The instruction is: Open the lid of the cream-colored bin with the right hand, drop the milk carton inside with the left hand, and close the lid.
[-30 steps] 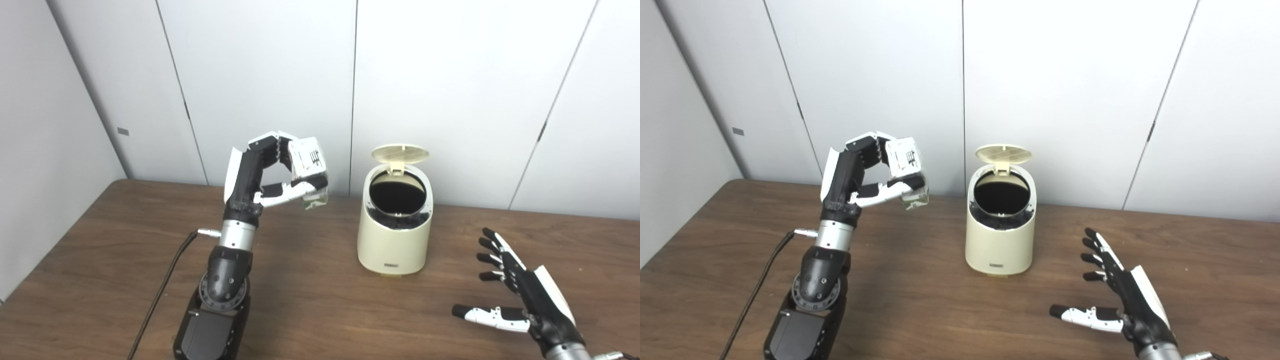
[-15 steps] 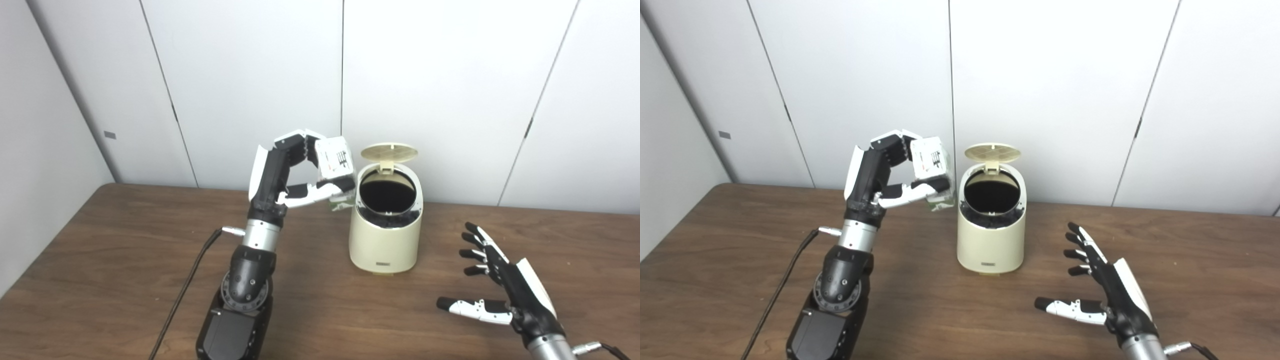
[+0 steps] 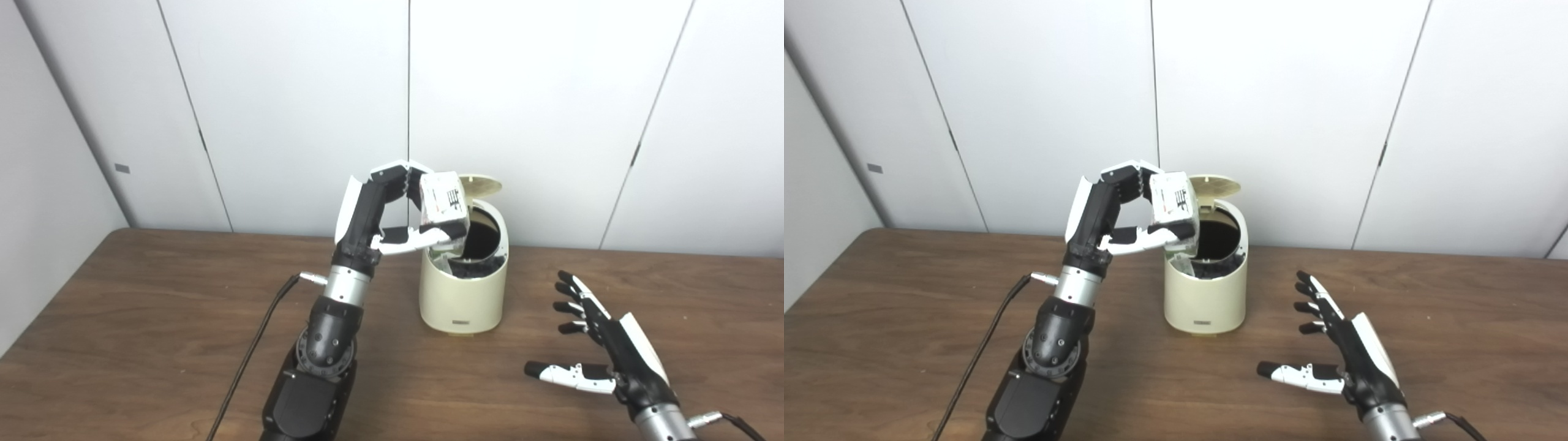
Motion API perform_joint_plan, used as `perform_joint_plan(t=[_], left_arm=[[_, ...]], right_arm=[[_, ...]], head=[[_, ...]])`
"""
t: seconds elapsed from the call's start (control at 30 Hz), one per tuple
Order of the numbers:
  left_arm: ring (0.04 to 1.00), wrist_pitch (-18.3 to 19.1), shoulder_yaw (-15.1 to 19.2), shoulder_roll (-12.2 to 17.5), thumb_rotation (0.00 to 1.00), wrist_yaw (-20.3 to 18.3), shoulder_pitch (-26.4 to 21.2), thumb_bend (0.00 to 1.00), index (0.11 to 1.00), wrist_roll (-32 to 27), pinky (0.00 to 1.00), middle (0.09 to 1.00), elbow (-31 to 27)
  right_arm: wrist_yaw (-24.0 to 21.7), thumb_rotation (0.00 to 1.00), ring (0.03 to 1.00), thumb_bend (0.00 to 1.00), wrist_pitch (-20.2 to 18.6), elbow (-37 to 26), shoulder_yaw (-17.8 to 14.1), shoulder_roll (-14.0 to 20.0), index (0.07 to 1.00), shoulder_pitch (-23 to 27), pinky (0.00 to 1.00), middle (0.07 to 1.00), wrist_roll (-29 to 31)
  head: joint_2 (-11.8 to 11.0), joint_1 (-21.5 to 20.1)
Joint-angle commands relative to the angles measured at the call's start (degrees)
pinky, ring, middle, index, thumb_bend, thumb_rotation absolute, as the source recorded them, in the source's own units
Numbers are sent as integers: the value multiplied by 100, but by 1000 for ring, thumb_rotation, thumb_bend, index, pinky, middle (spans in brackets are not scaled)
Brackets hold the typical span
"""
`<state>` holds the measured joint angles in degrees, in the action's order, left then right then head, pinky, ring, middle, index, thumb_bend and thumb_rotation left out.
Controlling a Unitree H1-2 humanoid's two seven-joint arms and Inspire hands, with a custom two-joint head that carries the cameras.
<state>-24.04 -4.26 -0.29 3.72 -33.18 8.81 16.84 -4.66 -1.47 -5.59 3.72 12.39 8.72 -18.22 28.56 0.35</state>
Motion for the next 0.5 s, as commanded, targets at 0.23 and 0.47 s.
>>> perform_joint_plan(t=[0.23, 0.47], left_arm=[[457, -288, -380, -45, 0, 403, -590, 506, 493, -20, 422, 469, 305], [465, -289, -829, 64, 0, 967, -789, 506, 487, 78, 454, 475, 687]], right_arm=[[118, 280, 834, 789, 124, -231, -33, -51, 936, 209, 713, 911, -15], [134, 310, 839, 791, 121, -256, -40, -75, 939, 204, 716, 910, -62]], head=[[27, -85], [15, -178]])
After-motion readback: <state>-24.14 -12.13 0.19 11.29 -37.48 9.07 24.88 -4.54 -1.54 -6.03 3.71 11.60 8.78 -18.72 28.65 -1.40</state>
